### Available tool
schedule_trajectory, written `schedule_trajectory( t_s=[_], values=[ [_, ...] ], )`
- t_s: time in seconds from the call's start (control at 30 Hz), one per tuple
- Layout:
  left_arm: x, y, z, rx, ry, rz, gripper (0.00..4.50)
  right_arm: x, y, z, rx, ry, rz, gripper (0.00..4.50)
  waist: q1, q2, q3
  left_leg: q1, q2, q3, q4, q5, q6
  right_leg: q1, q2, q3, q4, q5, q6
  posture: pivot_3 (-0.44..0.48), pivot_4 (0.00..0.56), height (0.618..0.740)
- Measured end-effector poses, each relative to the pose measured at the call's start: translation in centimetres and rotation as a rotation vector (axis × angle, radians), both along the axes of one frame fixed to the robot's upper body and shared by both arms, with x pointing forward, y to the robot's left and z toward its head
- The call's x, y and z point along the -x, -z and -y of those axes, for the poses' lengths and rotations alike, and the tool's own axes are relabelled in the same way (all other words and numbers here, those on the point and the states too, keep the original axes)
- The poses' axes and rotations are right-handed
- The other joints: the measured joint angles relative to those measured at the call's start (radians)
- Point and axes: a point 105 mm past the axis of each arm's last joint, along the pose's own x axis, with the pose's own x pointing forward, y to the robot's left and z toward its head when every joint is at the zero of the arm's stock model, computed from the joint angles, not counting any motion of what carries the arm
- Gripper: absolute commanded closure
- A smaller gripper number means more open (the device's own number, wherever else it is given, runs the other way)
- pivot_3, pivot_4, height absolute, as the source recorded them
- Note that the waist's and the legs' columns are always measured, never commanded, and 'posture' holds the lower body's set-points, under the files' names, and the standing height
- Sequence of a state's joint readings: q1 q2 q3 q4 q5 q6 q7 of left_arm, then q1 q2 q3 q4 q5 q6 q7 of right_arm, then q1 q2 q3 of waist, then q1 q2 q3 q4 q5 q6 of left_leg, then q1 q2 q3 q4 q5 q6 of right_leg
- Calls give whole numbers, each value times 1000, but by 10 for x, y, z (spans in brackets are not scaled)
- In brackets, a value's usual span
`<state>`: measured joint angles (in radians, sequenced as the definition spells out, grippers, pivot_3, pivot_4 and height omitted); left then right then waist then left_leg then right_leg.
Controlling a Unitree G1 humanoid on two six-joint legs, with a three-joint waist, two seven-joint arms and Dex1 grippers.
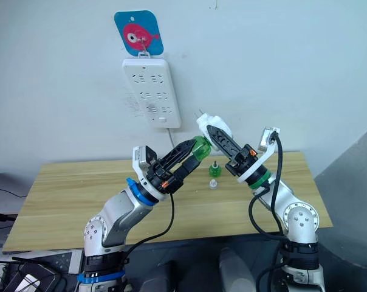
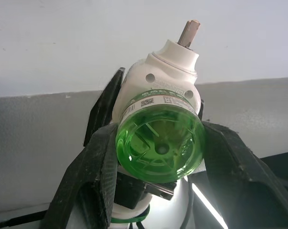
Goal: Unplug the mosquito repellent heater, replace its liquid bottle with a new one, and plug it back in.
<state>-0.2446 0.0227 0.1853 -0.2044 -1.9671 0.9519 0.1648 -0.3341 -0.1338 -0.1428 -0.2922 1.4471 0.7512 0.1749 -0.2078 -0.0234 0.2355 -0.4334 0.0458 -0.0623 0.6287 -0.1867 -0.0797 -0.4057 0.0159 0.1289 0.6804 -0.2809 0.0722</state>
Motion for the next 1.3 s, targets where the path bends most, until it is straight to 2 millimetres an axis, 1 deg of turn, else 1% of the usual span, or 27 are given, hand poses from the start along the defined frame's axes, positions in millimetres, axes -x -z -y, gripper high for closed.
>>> schedule_trajectory(
  t_s=[0.23,0.3,0.33,0.4,0.47,0.5,0.57,0.67,0.73,0.77,0.83,0.93,1.03,1.17,1.23,1.3],
  values=[
    [1,0,-3,-5,0,7,2221,1,0,-3,-10,-10,-7,1410,-2,0,0,0,0,0,0,0,0,0,0,0,0,0,0,-270,180,740],
    [0,0,-4,-15,0,9,1500,1,1,-4,-10,-11,-11,1410,-2,0,0,0,0,0,0,0,0,0,0,0,0,0,0,-264,180,740],
    [0,2,-6,-40,1,12,1265,0,1,-4,-9,-8,-15,1411,-2,0,0,0,0,0,0,0,0,0,0,0,0,0,0,-259,180,740],
    [1,6,-9,-107,11,19,591,-1,2,-3,-4,1,-22,1412,-3,0,0,0,0,0,0,0,0,0,0,0,0,0,0,-257,180,740],
    [2,11,-14,-196,12,38,10,-1,2,-2,2,8,-26,1413,-4,0,0,0,0,0,0,0,0,0,0,0,0,0,0,-253,180,740],
    [4,16,-20,-273,9,61,0,-2,3,-1,17,18,-25,1413,-5,0,0,0,0,0,-1,0,0,-1,0,0,0,0,0,-248,183,740],
    [5,23,-30,-360,-19,79,0,-1,3,2,49,38,-12,1430,-6,0,0,0,0,0,-2,0,0,-1,0,0,0,0,0,-244,183,740],
    [6,41,-49,-547,-78,116,0,-1,2,9,150,85,38,1430,-6,0,0,0,0,0,-3,0,0,-2,0,0,0,0,-1,-221,186,740],
    [-1,46,-63,-681,-161,177,0,-2,5,13,250,126,77,1430,-2,0,0,0,0,0,-4,0,0,-3,0,0,0,-1,-2,-216,187,740],
    [-9,47,-75,-778,-242,226,0,-2,7,13,339,150,116,1430,-1,0,0,0,0,1,-4,0,0,-3,0,0,0,-2,-3,-216,187,740],
    [-22,43,-96,-914,-379,323,0,0,10,10,469,174,188,1430,5,0,0,0,0,3,-4,0,0,-4,0,2,0,-2,-4,-206,187,740],
    [-39,35,-119,-1065,-542,471,0,4,17,-1,668,187,318,1430,11,0,0,0,1,4,-5,0,0,-5,0,2,0,-2,-4,-203,187,740],
    [-44,32,-127,-1132,-590,564,0,7,22,-11,757,185,404,1430,14,0,0,-1,1,4,-7,0,0,-5,-1,2,-1,-2,-3,-206,188,740],
    [-54,26,-133,-1146,-634,619,0,6,24,-14,825,226,477,1430,17,0,0,-1,1,3,-8,0,0,-6,-1,1,-1,-2,-3,-206,189,740],
    [-62,17,-136,-1144,-649,658,0,9,23,-16,840,220,509,1430,17,0,0,-1,1,3,-7,0,0,-6,-1,1,-1,-2,-3,-206,192,740],
    [-72,3,-141,-1149,-671,717,0,14,21,-21,847,191,553,1430,17,0,0,-1,1,3,-7,0,0,-5,-1,1,0,-2,-3,-207,194,740]
  ],
)
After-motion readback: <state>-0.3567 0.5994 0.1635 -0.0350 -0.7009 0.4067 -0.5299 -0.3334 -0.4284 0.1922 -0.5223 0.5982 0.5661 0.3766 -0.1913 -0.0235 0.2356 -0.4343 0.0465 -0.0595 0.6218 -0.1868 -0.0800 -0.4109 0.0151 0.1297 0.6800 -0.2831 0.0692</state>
